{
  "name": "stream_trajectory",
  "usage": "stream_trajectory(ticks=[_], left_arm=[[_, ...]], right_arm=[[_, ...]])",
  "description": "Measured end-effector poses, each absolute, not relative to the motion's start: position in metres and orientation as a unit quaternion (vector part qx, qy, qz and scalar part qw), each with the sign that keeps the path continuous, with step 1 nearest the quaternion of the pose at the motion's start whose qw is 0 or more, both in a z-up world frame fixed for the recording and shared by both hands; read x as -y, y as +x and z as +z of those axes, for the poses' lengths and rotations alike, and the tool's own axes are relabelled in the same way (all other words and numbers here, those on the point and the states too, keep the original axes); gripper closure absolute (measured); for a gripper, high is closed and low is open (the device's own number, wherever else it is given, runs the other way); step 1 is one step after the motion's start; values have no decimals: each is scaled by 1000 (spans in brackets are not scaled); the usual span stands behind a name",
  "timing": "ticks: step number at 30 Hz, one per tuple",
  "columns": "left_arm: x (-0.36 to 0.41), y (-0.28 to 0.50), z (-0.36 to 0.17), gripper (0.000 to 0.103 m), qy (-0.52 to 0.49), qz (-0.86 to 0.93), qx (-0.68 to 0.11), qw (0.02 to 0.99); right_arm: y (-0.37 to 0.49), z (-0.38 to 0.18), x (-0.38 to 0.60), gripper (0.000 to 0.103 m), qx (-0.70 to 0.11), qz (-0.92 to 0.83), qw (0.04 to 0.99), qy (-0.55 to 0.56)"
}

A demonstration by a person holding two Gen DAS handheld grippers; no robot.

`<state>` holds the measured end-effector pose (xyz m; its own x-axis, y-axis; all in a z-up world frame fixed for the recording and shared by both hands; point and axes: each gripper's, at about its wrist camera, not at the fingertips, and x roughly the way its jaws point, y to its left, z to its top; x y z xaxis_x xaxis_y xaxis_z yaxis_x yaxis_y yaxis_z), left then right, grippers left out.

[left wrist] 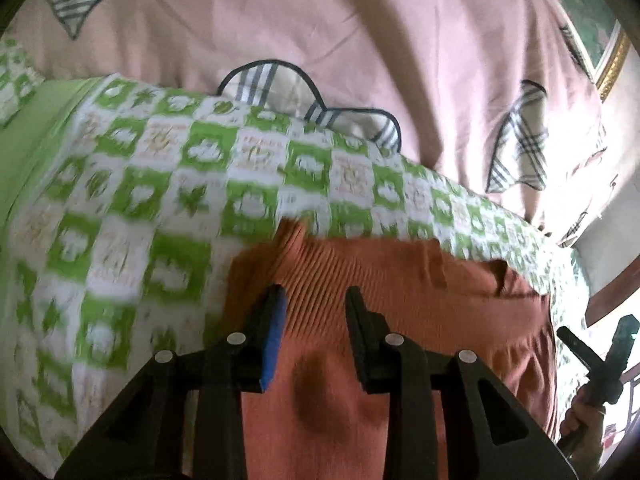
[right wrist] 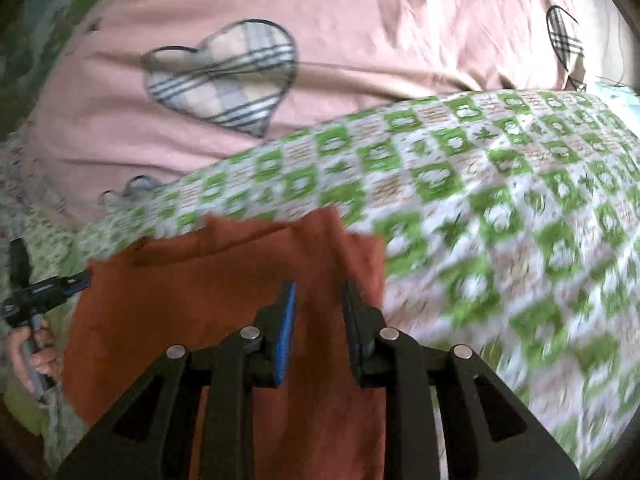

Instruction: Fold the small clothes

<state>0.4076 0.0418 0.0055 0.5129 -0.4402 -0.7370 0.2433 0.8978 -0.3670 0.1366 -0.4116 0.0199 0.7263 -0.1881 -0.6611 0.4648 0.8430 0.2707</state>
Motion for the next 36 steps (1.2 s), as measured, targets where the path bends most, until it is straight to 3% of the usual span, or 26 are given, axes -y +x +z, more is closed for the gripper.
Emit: stream_trajectory(ticks=[4,8,13,20,28,32,36], left_arm=[[-50,351,2,69,-135,-227,-450,853],[-52,292,-12,60,-135,-236,-456,847],[-85,247,-42,61,-174,-212,-475,836],[-107,205,-42,61,-199,-186,-476,836],[-109,168,-56,49,-254,-187,-484,816],[-110,164,-60,37,-292,-184,-467,814],[-107,177,-62,33,-318,-168,-452,816]], right_arm=[[108,14,370,78,-334,-128,909,215],[83,-7,343,78,-364,-118,900,206],[33,-28,351,80,-374,-153,886,229],[-1,-16,343,78,-356,-191,884,237],[-16,-4,305,78,-330,-153,896,257],[-12,-1,287,77,-334,-131,899,253],[-9,-3,276,75,-336,-120,898,256]])
